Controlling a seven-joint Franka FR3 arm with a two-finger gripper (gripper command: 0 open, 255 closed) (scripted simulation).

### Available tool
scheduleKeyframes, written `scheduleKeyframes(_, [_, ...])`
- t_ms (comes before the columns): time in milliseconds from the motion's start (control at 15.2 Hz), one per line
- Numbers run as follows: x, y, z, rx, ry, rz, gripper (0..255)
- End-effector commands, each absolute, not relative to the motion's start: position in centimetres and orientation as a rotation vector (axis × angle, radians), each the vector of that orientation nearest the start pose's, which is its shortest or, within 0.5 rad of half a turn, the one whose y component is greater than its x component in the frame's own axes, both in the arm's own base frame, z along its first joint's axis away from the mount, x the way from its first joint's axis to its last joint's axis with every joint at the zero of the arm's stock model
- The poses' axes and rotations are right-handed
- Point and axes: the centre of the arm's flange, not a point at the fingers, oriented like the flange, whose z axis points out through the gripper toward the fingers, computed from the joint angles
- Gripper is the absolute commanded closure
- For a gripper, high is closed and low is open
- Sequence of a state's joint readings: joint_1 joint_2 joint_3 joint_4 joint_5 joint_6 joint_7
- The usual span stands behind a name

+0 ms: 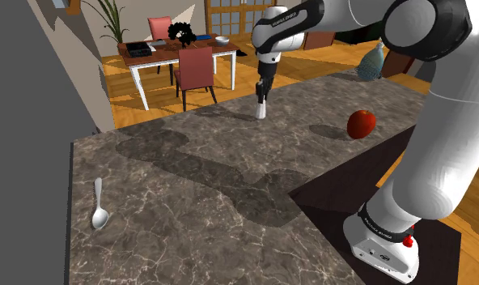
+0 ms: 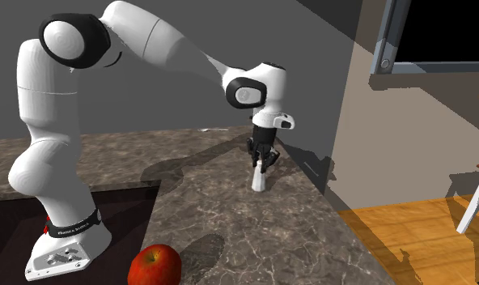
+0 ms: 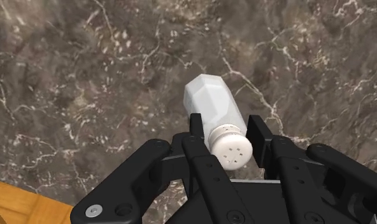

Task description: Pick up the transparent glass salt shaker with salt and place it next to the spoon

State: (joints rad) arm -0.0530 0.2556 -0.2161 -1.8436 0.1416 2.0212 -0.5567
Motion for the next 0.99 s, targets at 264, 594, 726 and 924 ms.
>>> scheduleKeyframes(264, [59.4,-14.9,41.7,-3.028,-0.344,0.056,255])
scheduleKeyframes(594, [59.4,-14.9,44.3,-3.028,-0.344,0.056,255])
scheduleKeyframes(726, [59.4,-14.9,45.3,-3.028,-0.344,0.056,255])
scheduleKeyframes(924, [59.4,-14.9,46.9,-3.028,-0.344,0.056,255])
